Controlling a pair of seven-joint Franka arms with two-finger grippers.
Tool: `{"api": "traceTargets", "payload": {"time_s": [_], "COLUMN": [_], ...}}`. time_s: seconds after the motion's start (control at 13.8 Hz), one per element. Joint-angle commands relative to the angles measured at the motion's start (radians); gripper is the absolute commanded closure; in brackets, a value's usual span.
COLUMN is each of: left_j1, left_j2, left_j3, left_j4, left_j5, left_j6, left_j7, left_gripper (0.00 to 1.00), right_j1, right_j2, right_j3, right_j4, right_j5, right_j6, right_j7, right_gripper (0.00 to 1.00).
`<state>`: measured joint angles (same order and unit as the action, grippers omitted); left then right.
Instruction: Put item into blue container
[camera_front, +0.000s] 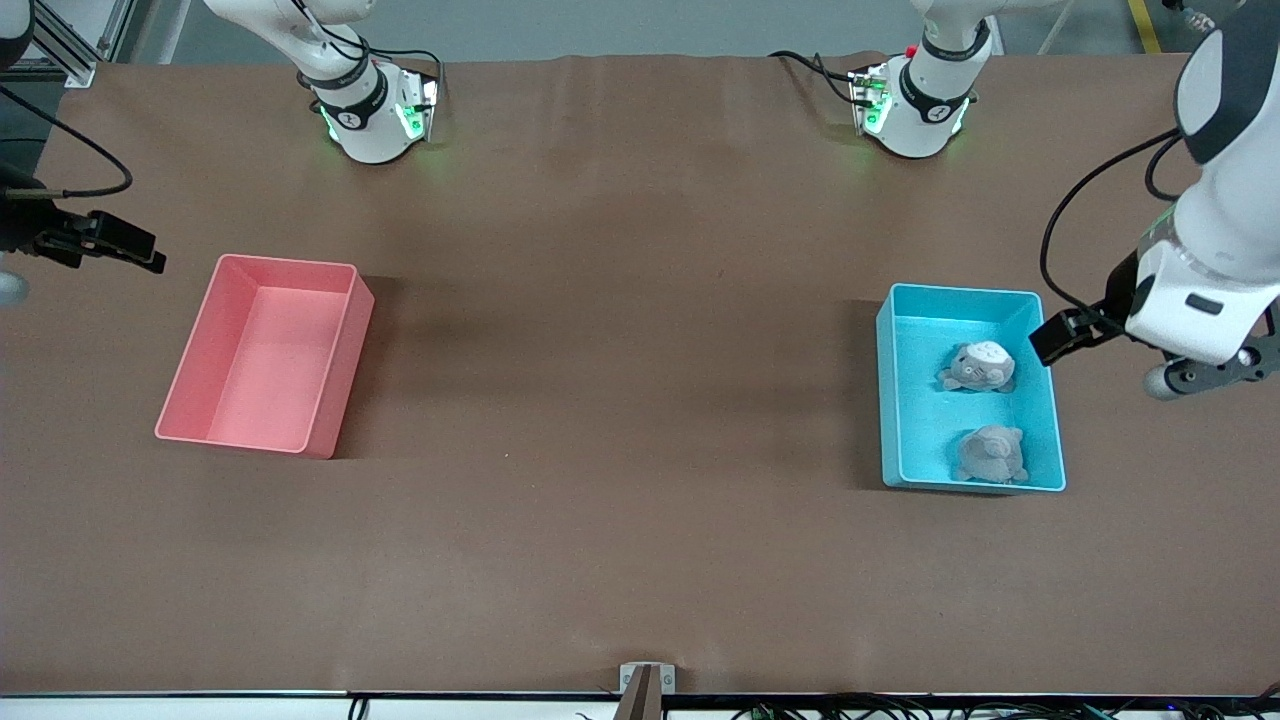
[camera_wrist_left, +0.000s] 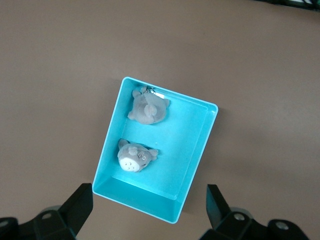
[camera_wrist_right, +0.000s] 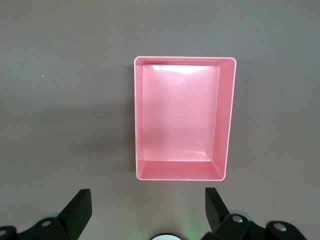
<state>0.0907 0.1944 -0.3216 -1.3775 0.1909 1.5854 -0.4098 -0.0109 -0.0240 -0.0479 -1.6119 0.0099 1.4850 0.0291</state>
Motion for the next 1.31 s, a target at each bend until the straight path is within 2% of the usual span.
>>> {"api": "traceTargets", "payload": {"time_s": [0.0, 0.36, 0.58, 0.8, 1.23], "left_j1": [0.006, -0.006, -0.118, -0.147, -0.151], "left_j2": [-0.058, -0.125, -0.174, -0.211, -0.26], "left_j3": [-0.01, 0.025, 0.169, 0.262, 0.262], "left_j4": [0.0, -0.011, -0.069, -0.11, -0.207], "left_j5": [-0.001, -0.064, -0.1, -0.14, -0.142], "left_j6": [-0.056, -0.14, -0.156, -0.154, -0.114], "left_j7": [0.081, 0.181, 0.201, 0.308, 0.298], "left_gripper": [0.0, 0.0, 0.0, 0.0, 0.0], "right_j1": [0.0, 0.0, 0.002, 0.002, 0.005], "right_j2": [-0.066, -0.099, -0.114, -0.116, -0.117], "right_j3": [0.002, -0.003, -0.003, -0.001, -0.001], "right_j4": [-0.074, -0.076, -0.083, -0.083, -0.051], "right_j5": [-0.004, -0.004, -0.004, -0.004, -0.007], "right_j6": [0.029, 0.034, 0.035, 0.037, -0.008], "right_j7": [0.008, 0.006, 0.002, -0.004, -0.051], "right_gripper": [0.0, 0.0, 0.0, 0.0, 0.0]}}
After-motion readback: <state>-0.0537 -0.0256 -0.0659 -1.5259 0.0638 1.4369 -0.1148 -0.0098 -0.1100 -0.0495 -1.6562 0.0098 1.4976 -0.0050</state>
